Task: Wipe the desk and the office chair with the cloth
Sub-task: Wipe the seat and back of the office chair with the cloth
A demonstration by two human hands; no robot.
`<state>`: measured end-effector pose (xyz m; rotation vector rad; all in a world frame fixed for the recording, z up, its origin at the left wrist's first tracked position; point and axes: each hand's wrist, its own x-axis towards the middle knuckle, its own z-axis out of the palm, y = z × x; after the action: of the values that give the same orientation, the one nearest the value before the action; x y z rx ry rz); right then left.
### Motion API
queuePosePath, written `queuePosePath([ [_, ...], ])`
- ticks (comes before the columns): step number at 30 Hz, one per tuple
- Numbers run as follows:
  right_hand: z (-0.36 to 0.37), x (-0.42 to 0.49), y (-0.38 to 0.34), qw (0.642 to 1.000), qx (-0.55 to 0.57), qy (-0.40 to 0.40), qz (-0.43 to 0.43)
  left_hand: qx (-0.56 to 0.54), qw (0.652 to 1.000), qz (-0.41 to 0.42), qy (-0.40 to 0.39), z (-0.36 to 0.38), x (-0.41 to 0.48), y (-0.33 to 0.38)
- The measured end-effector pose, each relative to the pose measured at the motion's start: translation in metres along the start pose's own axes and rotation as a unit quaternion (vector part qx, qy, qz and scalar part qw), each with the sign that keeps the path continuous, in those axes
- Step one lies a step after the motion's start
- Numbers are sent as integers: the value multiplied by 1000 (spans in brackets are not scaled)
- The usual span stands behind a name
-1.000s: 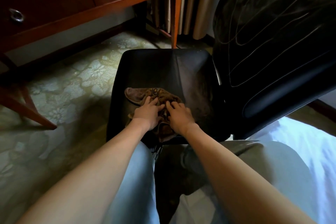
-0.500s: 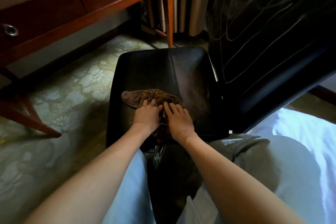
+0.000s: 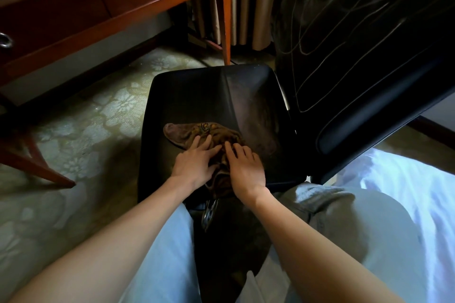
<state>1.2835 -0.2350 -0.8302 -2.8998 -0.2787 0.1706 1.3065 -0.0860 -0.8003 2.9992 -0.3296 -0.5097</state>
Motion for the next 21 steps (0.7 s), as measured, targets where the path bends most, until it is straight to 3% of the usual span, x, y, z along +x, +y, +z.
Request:
queuePosePath([
  [5, -6, -6, 8, 999, -19, 3, 48, -49, 998, 45, -12, 3, 6, 10],
  [10, -7, -5, 19, 995, 8, -2, 101, -16, 996, 83, 10, 12, 21, 18],
  [15, -1, -5, 20, 989, 86, -17, 118, 21, 994, 108, 24, 18, 36, 17],
  [21, 7, 3, 30, 992, 46, 7, 115, 34, 990, 136, 24, 14, 53, 19],
])
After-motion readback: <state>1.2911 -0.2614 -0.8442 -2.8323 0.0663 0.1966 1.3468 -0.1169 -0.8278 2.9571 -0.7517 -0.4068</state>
